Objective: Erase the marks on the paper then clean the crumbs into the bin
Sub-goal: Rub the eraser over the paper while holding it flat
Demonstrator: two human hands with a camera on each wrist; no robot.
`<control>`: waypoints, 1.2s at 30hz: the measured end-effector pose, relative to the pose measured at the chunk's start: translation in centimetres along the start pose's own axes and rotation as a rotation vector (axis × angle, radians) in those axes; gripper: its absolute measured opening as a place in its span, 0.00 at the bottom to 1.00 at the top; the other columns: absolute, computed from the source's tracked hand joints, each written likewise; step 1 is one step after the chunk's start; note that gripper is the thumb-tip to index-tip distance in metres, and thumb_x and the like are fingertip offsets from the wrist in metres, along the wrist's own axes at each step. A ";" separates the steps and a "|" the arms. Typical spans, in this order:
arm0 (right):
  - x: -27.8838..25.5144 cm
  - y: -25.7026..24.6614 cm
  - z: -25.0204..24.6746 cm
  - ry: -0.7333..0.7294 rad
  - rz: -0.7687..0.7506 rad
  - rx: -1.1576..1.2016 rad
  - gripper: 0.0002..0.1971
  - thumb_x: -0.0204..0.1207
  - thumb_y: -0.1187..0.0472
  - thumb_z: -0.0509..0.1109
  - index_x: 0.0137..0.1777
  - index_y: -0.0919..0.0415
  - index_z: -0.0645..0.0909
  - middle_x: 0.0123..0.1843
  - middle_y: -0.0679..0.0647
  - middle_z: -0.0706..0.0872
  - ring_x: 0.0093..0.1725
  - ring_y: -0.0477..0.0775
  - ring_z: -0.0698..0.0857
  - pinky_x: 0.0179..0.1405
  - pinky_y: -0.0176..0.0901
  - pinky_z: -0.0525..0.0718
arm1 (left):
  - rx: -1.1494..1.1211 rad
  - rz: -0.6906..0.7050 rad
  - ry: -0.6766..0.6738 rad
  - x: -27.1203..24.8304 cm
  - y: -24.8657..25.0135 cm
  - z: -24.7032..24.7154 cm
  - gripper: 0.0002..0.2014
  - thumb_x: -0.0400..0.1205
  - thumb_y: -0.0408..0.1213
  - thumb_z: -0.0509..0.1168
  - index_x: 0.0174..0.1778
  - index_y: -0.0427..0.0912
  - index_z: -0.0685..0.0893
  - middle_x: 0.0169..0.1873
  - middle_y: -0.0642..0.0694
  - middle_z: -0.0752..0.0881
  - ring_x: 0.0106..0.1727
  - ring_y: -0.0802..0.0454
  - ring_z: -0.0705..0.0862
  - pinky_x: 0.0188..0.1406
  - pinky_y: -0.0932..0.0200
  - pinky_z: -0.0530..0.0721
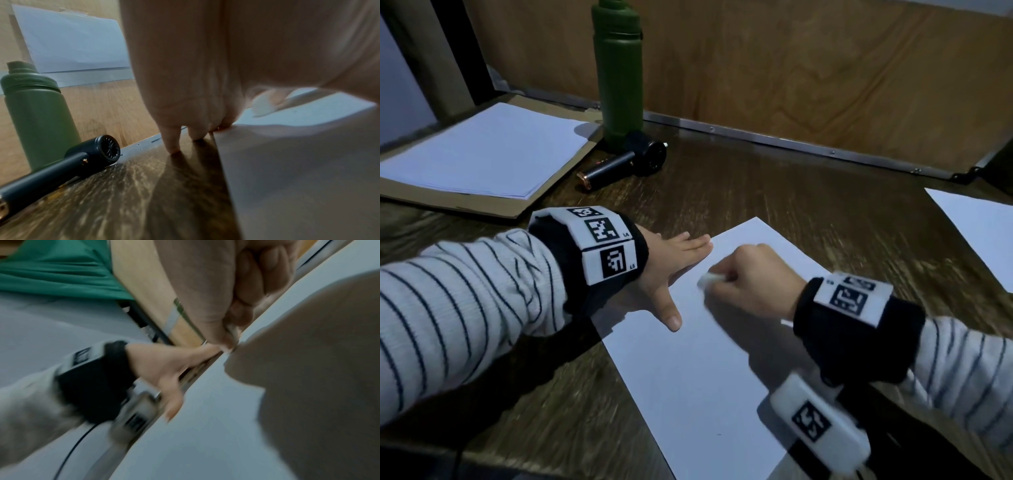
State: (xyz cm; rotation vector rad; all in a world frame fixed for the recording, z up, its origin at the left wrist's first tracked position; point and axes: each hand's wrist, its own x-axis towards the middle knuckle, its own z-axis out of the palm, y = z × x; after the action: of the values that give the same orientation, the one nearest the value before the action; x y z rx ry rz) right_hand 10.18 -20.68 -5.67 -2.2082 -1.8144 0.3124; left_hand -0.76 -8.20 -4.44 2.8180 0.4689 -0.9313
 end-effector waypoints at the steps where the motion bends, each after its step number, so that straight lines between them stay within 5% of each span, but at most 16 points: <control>1: 0.8 0.9 -0.5 0.042 0.070 -0.013 0.19 0.73 0.60 0.62 0.21 0.59 0.66 0.21 0.54 0.67 0.26 0.55 0.66 0.33 0.43 0.67 | -0.011 -0.003 0.001 0.0 0.0 0.0 0.64 0.66 0.64 0.72 0.80 0.49 0.28 0.81 0.56 0.30 0.81 0.54 0.31 0.80 0.46 0.39; 5: 2.1 2.5 -1.5 0.162 0.238 -0.034 0.21 0.70 0.63 0.62 0.16 0.59 0.61 0.22 0.55 0.61 0.31 0.59 0.63 0.25 0.43 0.64 | -0.006 -0.013 -0.016 0.0 0.0 -0.1 0.65 0.65 0.66 0.71 0.80 0.51 0.27 0.80 0.57 0.30 0.81 0.54 0.30 0.80 0.45 0.39; 12: -2.0 -1.2 0.4 -0.040 -0.111 0.035 0.19 0.76 0.56 0.64 0.24 0.61 0.69 0.21 0.55 0.67 0.25 0.56 0.64 0.31 0.45 0.66 | 0.009 -0.005 -0.012 0.1 -0.1 0.1 0.65 0.65 0.67 0.70 0.80 0.50 0.27 0.80 0.56 0.29 0.81 0.55 0.31 0.80 0.46 0.40; 19: 1.4 3.1 -1.6 0.162 0.242 -0.028 0.19 0.69 0.64 0.61 0.21 0.59 0.56 0.24 0.55 0.57 0.34 0.58 0.59 0.26 0.44 0.58 | 0.008 -0.024 -0.013 0.0 0.1 -0.1 0.65 0.65 0.66 0.71 0.80 0.50 0.27 0.81 0.56 0.30 0.82 0.54 0.31 0.81 0.43 0.40; 24: -1.3 -0.6 0.2 -0.006 -0.073 -0.008 0.18 0.74 0.60 0.63 0.23 0.62 0.68 0.22 0.56 0.69 0.27 0.56 0.64 0.31 0.45 0.65 | 0.016 -0.012 0.002 0.0 0.0 0.0 0.64 0.66 0.65 0.71 0.80 0.49 0.28 0.81 0.55 0.30 0.82 0.54 0.32 0.81 0.45 0.41; 27: -1.9 -1.3 0.2 -0.085 -0.139 0.023 0.21 0.76 0.55 0.64 0.23 0.61 0.68 0.21 0.54 0.67 0.25 0.55 0.65 0.30 0.43 0.65 | 0.028 -0.014 -0.007 0.1 0.0 0.0 0.64 0.66 0.67 0.70 0.80 0.49 0.28 0.80 0.55 0.29 0.82 0.54 0.31 0.81 0.45 0.41; 33: 2.3 1.9 -1.7 0.065 0.138 0.020 0.26 0.72 0.58 0.66 0.11 0.56 0.68 0.19 0.54 0.61 0.24 0.49 0.62 0.29 0.39 0.65 | 0.027 -0.027 0.000 0.2 0.0 0.0 0.64 0.66 0.67 0.70 0.80 0.51 0.28 0.81 0.56 0.30 0.82 0.54 0.32 0.81 0.43 0.41; 36: 1.9 0.9 -0.9 0.076 0.134 -0.006 0.24 0.74 0.61 0.63 0.15 0.57 0.64 0.20 0.54 0.62 0.24 0.50 0.62 0.29 0.41 0.64 | 0.015 -0.015 0.015 0.1 0.0 0.1 0.64 0.66 0.66 0.71 0.80 0.50 0.29 0.81 0.55 0.31 0.82 0.54 0.32 0.81 0.44 0.42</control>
State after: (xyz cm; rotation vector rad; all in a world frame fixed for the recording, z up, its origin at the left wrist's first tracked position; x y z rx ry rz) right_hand 11.68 -19.01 -5.09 -2.3178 -1.6346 0.2454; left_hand -0.70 -8.20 -4.55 2.8408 0.4883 -0.9209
